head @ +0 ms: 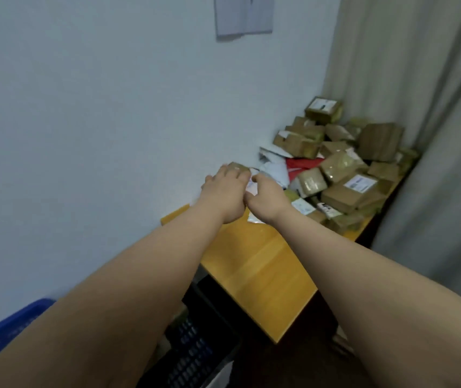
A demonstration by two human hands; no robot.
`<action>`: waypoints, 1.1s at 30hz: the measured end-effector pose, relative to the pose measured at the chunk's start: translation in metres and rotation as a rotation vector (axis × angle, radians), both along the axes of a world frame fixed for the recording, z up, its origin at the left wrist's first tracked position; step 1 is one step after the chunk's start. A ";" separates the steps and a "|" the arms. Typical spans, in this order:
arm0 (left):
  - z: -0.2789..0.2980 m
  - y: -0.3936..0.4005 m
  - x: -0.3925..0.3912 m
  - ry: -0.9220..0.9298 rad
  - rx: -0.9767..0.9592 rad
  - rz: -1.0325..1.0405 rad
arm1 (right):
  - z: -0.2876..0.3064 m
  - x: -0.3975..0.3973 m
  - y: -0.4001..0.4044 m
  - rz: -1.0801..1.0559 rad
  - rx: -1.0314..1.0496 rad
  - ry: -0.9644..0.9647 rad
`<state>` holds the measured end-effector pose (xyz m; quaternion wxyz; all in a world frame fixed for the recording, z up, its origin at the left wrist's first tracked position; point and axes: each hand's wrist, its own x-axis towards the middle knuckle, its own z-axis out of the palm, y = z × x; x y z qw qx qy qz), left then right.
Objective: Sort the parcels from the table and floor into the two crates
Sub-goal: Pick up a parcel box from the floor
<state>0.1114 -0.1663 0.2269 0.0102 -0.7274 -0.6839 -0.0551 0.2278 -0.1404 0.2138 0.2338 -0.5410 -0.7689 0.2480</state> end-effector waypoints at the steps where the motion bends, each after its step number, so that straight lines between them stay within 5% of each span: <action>1: 0.013 0.007 0.024 0.010 0.019 -0.027 | 0.013 0.023 0.004 -0.026 0.015 0.014; 13: 0.077 0.084 0.248 -0.059 0.167 -0.300 | 0.080 0.244 0.056 -0.257 0.077 0.136; 23: 0.010 0.172 0.395 0.039 0.101 -0.631 | 0.006 0.406 0.098 -0.476 -0.047 0.110; 33: -0.135 0.260 0.482 0.080 -0.217 -0.809 | -0.132 0.516 0.155 -0.764 -0.312 0.091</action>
